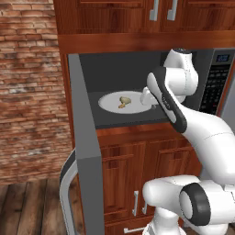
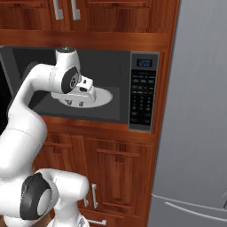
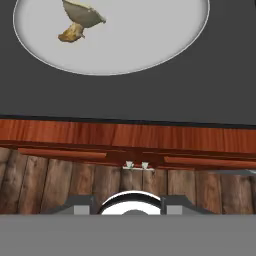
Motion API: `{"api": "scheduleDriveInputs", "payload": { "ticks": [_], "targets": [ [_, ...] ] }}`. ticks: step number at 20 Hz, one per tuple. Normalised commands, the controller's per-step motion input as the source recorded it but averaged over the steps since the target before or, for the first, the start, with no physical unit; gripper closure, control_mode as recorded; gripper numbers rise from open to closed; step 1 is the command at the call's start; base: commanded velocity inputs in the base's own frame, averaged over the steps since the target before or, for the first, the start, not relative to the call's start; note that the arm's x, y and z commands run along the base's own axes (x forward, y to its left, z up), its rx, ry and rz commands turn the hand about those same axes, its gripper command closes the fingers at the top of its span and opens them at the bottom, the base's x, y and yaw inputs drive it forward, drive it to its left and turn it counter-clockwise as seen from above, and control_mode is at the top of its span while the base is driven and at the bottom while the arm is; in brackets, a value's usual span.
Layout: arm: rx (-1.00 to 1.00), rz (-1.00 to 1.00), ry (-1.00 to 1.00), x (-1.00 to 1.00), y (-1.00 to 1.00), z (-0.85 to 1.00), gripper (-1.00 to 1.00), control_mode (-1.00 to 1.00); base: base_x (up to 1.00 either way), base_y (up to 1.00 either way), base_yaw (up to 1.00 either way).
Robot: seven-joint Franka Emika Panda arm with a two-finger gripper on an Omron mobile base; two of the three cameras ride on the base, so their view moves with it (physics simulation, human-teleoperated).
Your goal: Close the microwave door.
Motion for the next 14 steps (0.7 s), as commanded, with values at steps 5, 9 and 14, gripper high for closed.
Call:
{"api": "scheduleDriveInputs", "payload": {
  "ticks": [5,9,14],
  "targets": [
    [0.02,0.02,-0.09,-0.77,-0.06,0.01,-1.0,-1.0,0.0,0.0,0.0],
    [0.01,0.08,-0.24,-1.0,-0.01,0.05,-1.0,-1.0,0.0,0.0,0.0],
    [0.0,0.14,-0.22,-1.0,0.04,0.0,-1.0,-1.0,0.0,0.0,0.0]
  ]
}}
